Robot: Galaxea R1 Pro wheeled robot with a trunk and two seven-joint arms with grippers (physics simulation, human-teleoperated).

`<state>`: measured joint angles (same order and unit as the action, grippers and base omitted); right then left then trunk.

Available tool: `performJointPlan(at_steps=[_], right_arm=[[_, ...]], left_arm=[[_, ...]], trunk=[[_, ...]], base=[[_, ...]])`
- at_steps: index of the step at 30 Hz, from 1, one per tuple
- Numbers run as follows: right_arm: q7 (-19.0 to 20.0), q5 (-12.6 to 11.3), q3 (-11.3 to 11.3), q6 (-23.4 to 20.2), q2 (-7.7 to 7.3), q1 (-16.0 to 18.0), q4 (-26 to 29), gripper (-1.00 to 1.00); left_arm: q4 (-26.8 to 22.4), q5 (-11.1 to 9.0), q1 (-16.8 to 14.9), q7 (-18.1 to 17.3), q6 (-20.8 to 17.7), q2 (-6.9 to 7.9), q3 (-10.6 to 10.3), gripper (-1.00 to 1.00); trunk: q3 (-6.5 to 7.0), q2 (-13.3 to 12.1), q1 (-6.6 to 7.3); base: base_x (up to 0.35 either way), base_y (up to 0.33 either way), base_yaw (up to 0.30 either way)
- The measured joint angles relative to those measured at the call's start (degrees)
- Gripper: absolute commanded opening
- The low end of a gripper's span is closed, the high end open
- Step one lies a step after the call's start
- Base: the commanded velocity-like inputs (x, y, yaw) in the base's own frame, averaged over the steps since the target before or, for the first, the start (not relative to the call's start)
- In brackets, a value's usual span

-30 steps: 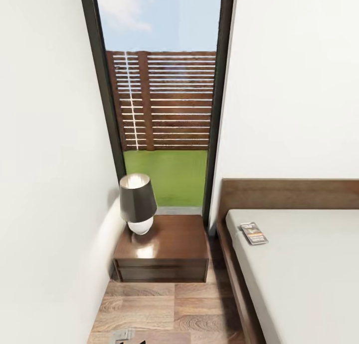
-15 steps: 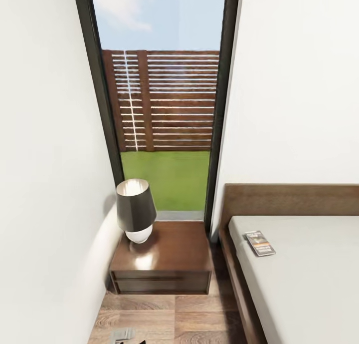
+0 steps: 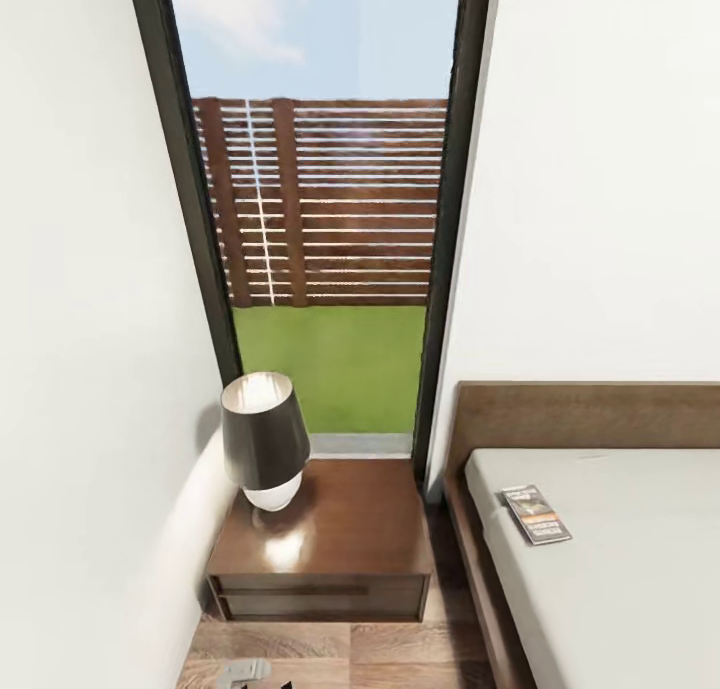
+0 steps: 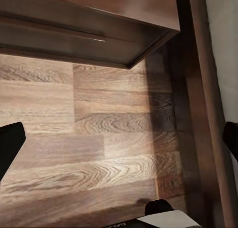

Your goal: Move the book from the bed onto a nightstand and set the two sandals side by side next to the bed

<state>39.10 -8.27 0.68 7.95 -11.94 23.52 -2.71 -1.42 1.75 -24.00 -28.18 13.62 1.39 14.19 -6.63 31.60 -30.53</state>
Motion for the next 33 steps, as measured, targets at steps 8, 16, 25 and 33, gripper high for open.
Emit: performJointPlan(at_steps=[8,16,25,33], right_arm=[[0.0,0.0,0.0,0.0,0.00,0.0,0.0,1.00],[0.0,0.0,0.0,0.0,0.00,0.0,0.0,1.00],[0.0,0.0,0.0,0.0,0.00,0.0,0.0,1.00],[0.0,0.0,0.0,0.0,0.00,0.0,0.0,1.00]], left_arm=[[0.0,0.0,0.0,0.0,0.0,0.00,0.0,1.00],[0.0,0.0,0.0,0.0,0.0,0.00,0.0,1.00],[0.0,0.0,0.0,0.0,0.0,0.00,0.0,1.00],[0.0,0.0,0.0,0.0,0.0,0.00,0.0,1.00]], trunk=[[0.00,0.0,0.00],[0.00,0.0,0.00],[0.00,0.0,-0.03],[0.00,0.0,-0.03]], base=[[0.310,0.000,0.000],[0.306,0.000,0.000],[0.100,0.000,0.000],[0.006,0.000,0.000]])
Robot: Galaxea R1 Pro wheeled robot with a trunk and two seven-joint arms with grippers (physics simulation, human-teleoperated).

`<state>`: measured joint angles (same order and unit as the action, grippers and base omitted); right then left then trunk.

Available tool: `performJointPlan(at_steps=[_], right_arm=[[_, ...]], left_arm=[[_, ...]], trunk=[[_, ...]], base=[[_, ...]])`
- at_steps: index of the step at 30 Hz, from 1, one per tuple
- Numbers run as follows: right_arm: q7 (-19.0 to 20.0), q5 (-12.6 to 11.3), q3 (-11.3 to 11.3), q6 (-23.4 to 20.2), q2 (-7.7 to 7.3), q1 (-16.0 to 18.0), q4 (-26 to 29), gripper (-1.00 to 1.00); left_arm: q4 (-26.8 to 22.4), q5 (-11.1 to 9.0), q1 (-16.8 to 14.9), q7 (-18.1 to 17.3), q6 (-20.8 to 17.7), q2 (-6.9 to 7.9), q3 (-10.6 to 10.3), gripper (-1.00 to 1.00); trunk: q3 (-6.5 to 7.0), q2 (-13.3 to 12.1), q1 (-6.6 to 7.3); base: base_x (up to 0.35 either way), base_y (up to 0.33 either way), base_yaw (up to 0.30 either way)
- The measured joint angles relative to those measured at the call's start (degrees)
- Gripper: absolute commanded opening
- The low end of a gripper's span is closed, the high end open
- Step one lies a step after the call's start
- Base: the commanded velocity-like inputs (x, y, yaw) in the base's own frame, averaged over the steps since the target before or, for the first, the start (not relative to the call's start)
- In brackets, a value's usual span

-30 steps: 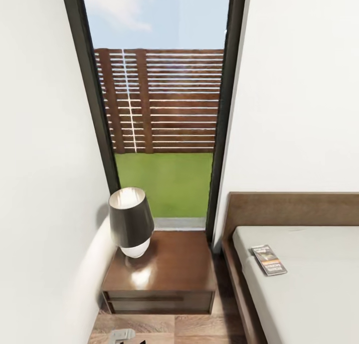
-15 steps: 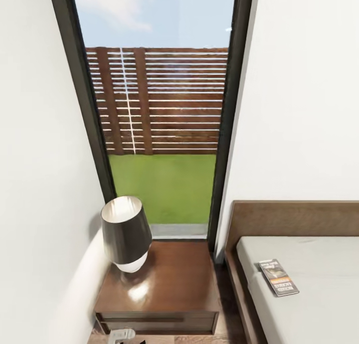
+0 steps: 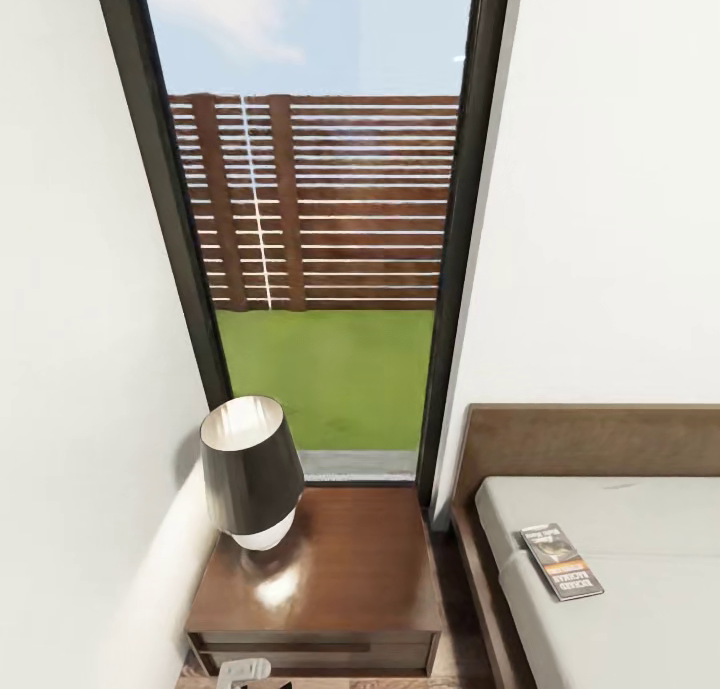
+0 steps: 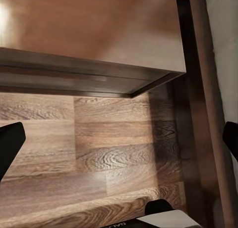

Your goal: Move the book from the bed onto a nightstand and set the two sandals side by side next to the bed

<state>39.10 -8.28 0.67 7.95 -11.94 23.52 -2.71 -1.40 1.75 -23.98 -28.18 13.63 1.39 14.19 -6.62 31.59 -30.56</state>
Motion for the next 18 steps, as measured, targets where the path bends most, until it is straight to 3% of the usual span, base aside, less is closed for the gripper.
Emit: performJointPlan(at_steps=[18], right_arm=[[0.0,0.0,0.0,0.0,0.00,0.0,0.0,1.00]], left_arm=[[0.0,0.0,0.0,0.0,0.0,0.00,0.0,1.00]], trunk=[[0.00,0.0,0.00]], base=[[0.000,0.000,0.000]])
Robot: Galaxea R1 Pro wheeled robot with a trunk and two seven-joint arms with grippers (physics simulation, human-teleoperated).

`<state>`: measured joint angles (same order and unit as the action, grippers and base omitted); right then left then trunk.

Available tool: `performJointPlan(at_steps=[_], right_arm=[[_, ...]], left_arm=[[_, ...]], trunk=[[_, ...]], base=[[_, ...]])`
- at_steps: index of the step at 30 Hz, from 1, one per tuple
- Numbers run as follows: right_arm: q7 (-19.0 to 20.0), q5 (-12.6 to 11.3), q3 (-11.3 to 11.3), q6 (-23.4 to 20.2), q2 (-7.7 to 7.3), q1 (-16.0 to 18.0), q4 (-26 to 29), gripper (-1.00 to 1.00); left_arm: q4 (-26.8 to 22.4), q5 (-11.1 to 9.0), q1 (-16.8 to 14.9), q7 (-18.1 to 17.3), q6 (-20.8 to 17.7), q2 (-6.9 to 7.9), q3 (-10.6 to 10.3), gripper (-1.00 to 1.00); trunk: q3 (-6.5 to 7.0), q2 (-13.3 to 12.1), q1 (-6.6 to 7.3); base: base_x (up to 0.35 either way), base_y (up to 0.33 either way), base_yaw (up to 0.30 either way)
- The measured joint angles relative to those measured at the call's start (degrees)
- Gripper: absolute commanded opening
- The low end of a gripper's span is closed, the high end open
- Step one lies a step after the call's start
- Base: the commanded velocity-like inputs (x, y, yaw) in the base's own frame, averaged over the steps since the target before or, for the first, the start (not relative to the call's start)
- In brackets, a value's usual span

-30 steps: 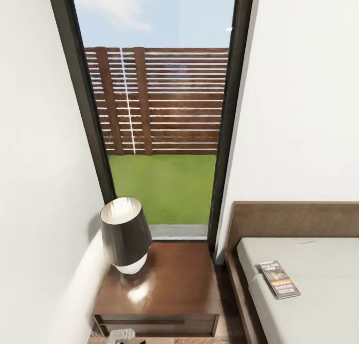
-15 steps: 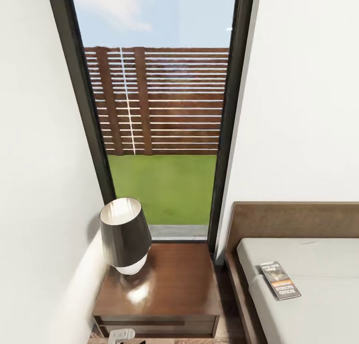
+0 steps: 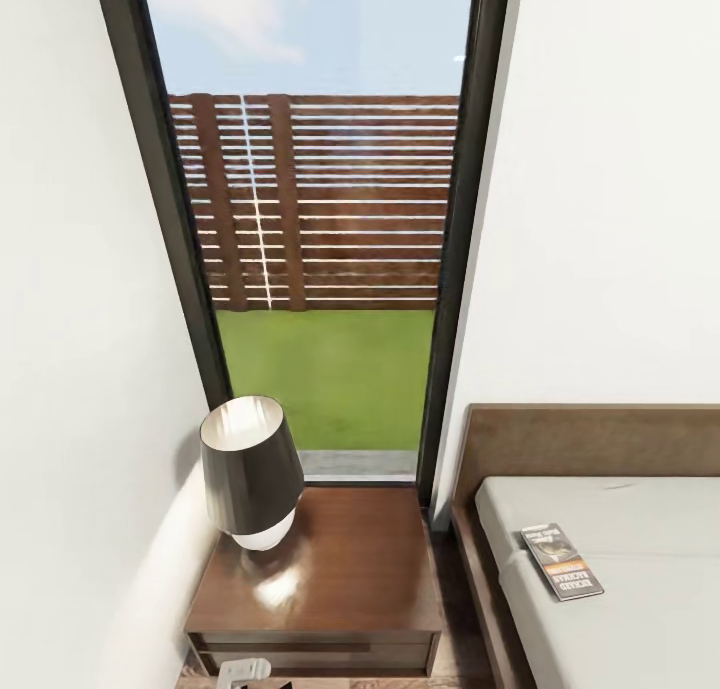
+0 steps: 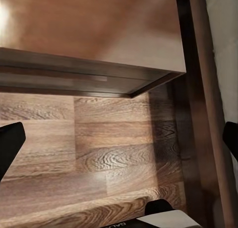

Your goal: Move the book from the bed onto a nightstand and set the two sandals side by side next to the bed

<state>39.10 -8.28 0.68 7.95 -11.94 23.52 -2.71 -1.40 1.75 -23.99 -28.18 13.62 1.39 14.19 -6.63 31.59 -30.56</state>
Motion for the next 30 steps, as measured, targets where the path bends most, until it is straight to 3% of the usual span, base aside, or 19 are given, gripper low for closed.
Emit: performJointPlan(at_steps=[30], right_arm=[[0.0,0.0,0.0,0.0,0.00,0.0,0.0,1.00]], left_arm=[[0.0,0.0,0.0,0.0,0.0,0.00,0.0,1.00]], trunk=[[0.00,0.0,0.00]], base=[[0.004,0.000,0.000]])
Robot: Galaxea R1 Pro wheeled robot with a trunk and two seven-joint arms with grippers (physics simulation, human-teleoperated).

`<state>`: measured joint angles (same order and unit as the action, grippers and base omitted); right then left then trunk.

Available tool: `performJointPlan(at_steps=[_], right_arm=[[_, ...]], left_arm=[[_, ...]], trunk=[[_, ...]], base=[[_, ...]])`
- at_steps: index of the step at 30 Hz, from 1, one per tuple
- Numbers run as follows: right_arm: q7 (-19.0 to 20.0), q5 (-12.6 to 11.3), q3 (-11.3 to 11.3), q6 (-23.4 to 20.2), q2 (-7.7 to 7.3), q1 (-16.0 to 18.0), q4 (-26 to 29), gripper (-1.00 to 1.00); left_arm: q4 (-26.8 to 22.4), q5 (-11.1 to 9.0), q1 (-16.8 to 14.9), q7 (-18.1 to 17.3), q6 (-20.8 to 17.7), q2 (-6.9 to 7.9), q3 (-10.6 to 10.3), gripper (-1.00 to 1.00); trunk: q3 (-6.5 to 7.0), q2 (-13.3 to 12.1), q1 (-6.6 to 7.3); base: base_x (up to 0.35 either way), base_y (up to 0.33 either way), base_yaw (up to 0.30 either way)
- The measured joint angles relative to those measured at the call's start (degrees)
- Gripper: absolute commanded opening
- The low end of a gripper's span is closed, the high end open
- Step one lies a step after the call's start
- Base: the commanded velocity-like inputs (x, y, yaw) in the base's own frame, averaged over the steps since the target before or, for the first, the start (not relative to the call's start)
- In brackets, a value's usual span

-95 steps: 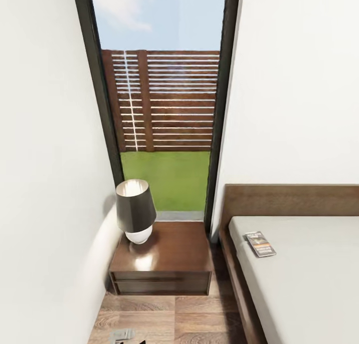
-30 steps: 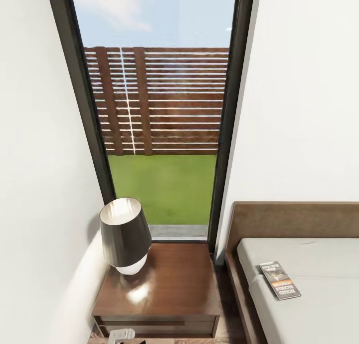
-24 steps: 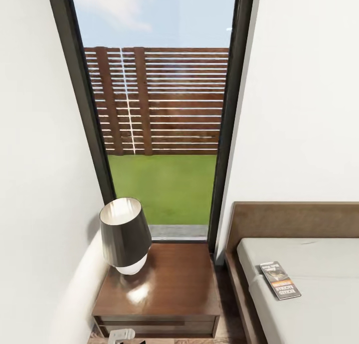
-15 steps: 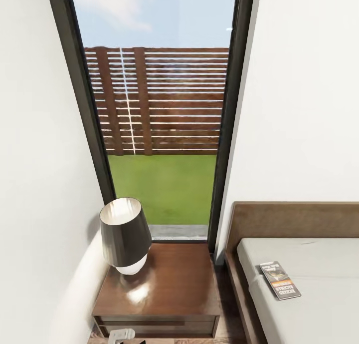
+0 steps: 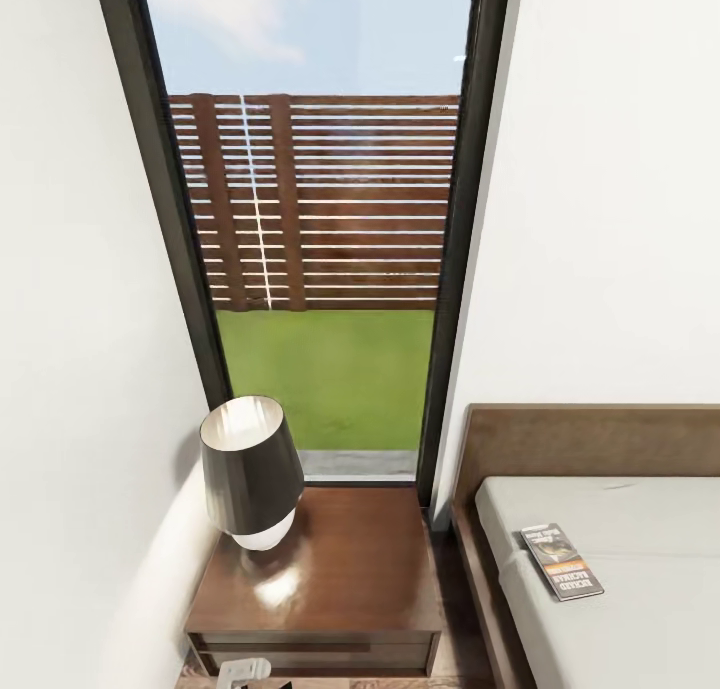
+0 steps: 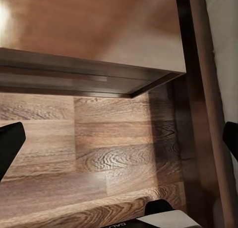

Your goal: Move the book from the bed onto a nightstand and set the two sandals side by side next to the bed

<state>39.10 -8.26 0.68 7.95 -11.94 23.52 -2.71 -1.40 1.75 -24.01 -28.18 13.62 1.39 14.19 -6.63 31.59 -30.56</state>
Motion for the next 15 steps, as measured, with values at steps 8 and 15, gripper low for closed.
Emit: performJointPlan(at_steps=[8,15], right_arm=[[0.0,0.0,0.0,0.0,0.00,0.0,0.0,1.00],[0.0,0.0,0.0,0.0,0.00,0.0,0.0,1.00]], left_arm=[[0.0,0.0,0.0,0.0,0.0,0.00,0.0,1.00],[0.0,0.0,0.0,0.0,0.0,0.00,0.0,1.00]], trunk=[[0.00,0.0,0.03],[0.00,0.0,0.02]], base=[[0.245,0.000,0.000],[0.285,0.000,0.000]])
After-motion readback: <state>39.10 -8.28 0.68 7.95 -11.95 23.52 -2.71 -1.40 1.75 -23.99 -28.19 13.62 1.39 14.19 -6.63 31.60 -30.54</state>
